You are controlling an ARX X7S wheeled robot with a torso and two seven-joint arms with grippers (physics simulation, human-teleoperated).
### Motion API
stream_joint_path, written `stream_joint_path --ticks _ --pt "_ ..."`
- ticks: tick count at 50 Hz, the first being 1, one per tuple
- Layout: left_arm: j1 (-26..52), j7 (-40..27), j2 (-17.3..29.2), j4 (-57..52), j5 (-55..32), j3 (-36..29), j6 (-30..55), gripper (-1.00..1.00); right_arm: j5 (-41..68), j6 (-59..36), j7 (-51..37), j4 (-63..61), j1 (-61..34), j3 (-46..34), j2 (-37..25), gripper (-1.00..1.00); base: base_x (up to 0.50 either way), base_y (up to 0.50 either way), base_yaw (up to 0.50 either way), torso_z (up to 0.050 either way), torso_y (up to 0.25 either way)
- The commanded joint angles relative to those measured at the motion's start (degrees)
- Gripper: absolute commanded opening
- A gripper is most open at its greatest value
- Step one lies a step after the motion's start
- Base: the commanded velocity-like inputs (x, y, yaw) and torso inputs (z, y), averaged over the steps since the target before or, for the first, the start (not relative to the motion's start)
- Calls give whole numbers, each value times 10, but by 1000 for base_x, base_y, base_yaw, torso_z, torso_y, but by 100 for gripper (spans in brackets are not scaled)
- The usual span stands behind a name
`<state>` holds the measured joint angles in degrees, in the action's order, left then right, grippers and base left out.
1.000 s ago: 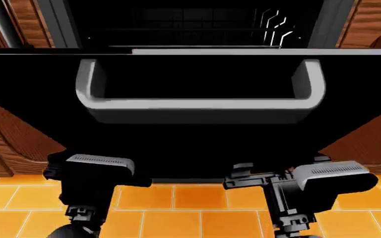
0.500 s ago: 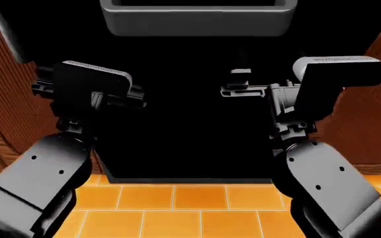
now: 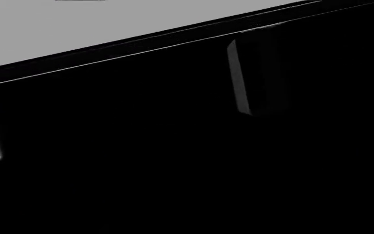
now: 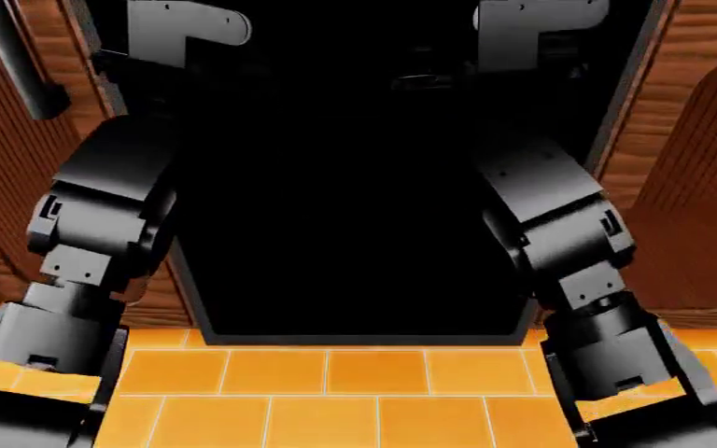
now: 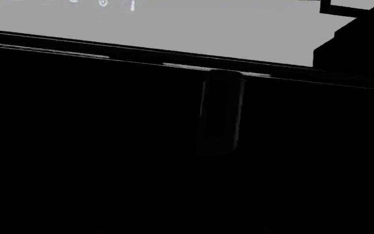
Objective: Close the dishwasher door
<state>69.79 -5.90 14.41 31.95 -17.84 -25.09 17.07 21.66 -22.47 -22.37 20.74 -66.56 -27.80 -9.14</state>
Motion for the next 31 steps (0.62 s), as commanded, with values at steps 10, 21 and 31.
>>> stream_joint_path --ticks 10,21,31 --pt "155 67 -77 430 67 33 -187 100 175 194 11 507 -177 -269 91 100 63 0 -9 0 -2" --pt "144 70 -78 430 120 97 -150 100 368 204 -26 520 -182 -492 91 100 120 6 -11 0 -15" --pt "162 52 -84 428 141 130 -185 100 416 212 -115 272 -177 -517 -40 100 82 5 -8 0 -9"
